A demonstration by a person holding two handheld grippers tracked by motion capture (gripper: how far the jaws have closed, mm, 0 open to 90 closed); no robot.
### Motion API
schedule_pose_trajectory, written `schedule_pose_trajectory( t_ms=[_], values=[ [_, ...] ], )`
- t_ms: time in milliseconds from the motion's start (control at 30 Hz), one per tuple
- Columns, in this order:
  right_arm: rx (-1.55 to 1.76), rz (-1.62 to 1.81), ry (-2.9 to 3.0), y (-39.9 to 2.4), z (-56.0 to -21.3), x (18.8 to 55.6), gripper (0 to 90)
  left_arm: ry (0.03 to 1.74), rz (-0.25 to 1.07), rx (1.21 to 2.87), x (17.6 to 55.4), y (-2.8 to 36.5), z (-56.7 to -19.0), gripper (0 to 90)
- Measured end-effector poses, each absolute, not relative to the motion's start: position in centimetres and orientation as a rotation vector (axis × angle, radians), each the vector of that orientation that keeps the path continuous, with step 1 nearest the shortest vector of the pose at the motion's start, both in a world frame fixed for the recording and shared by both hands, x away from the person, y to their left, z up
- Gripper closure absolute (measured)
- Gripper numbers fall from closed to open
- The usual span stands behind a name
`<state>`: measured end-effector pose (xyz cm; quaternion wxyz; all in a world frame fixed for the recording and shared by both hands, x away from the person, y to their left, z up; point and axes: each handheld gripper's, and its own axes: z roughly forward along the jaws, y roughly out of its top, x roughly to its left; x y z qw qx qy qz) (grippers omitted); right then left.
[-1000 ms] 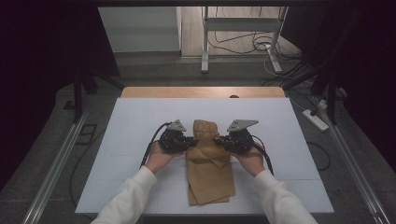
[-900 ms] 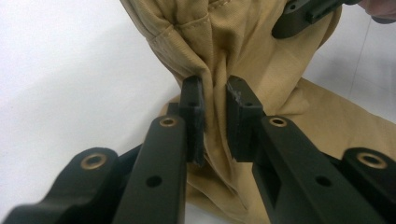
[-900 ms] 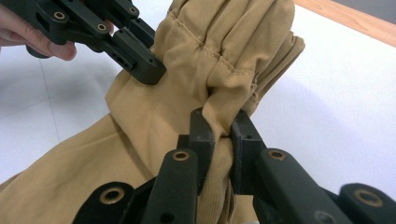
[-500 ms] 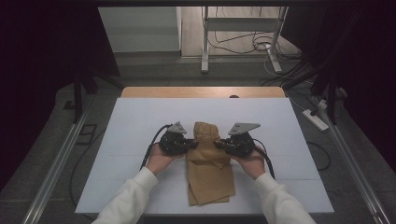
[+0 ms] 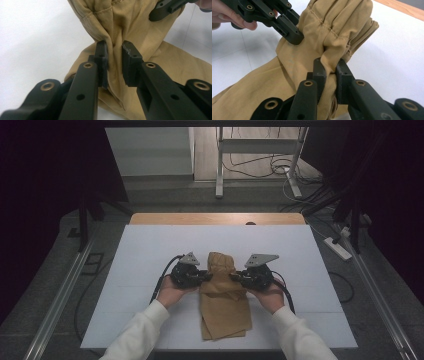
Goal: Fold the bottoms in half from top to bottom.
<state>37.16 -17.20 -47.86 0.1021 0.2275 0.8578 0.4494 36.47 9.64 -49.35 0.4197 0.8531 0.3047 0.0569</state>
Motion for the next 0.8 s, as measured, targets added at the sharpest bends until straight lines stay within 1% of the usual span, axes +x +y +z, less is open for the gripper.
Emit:
schedule_pose_trajectory(
  t_ms=[800],
  values=[
    [0.661,1.33,2.531,-17.7,-47.6,36.0,79.7,0.741,0.144,2.136,35.2,9.6,-49.1,73.2]
  ],
)
